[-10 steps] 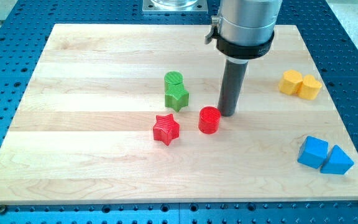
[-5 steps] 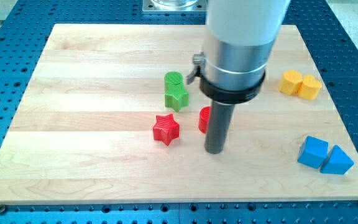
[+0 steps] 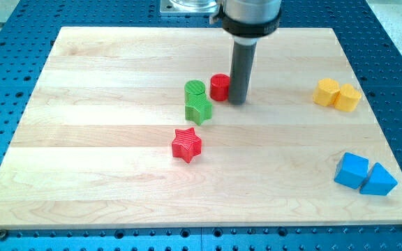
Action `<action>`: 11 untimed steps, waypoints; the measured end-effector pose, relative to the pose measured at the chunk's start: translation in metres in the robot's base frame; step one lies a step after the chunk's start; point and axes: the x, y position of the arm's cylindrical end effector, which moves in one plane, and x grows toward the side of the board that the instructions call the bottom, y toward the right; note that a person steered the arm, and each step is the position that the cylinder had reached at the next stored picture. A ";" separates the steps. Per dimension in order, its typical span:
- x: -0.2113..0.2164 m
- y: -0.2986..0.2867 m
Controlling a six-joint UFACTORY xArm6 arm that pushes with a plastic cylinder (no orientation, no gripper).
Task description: Move the red circle to the top center
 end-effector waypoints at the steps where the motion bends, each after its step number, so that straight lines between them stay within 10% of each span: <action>1: -0.034 0.000; 5: 0.052 -0.019; 11: -0.064 -0.051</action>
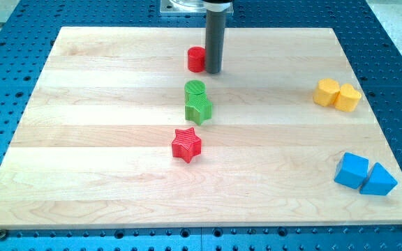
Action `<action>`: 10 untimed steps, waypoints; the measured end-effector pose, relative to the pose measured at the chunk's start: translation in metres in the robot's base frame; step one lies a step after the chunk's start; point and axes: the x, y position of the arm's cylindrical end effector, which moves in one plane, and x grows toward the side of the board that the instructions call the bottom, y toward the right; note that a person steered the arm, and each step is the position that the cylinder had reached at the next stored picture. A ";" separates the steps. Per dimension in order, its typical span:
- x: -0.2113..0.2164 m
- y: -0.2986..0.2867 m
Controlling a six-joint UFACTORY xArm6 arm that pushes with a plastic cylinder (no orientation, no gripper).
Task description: Move the red circle to the top center
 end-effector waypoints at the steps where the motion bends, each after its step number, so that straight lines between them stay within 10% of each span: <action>1: 0.010 -0.041; 6: -0.051 -0.011; 10: 0.140 -0.210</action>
